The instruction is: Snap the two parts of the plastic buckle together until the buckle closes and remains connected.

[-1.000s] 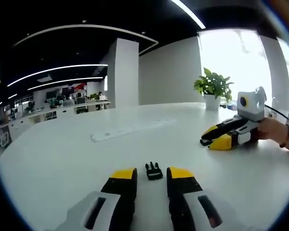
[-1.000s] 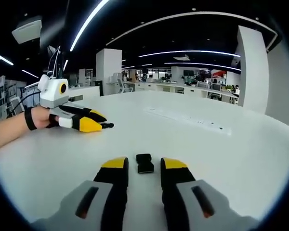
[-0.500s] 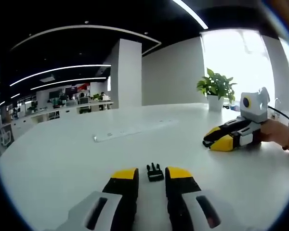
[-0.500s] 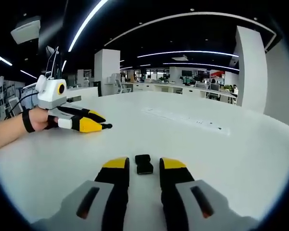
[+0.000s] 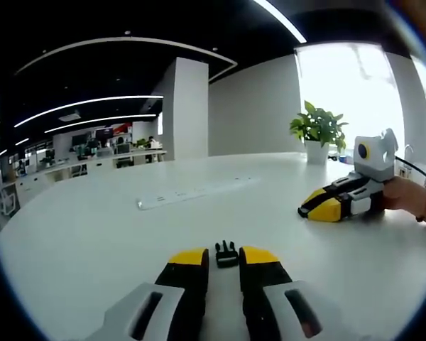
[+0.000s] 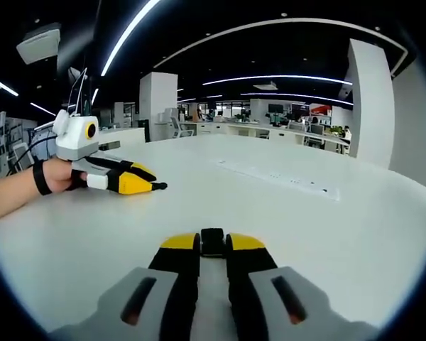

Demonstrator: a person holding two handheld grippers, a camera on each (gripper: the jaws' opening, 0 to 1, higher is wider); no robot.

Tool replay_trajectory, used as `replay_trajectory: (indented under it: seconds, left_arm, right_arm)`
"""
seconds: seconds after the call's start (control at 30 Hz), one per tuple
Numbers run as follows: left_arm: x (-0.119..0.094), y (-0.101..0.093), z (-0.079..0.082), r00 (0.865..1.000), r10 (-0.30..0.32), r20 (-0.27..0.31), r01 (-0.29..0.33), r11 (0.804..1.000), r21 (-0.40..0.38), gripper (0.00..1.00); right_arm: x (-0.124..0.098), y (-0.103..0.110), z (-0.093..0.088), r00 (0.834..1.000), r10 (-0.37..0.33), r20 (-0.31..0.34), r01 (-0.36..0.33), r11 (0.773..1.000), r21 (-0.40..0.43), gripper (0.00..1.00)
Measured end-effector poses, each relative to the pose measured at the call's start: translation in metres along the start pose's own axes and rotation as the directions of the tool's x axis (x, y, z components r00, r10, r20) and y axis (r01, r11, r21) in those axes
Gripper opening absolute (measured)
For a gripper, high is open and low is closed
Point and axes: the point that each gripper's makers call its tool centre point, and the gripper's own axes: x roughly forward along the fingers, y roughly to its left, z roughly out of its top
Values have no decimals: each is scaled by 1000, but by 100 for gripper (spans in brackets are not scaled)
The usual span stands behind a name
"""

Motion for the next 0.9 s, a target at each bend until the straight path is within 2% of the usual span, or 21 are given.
replay_trajectory:
  seconds: [0.7,0.9]
  left_arm:
    - [1,0,1,1000,5,10,-5,1000,-1,17]
    - [0,-1,1,1000,6,5,-6,1000,-1,11]
  right_arm:
    - [2,-3,1,1000,-21,-4,21,1000,-2,13]
    - [2,-4,1,1000,-22,-4,22,1000,0,13]
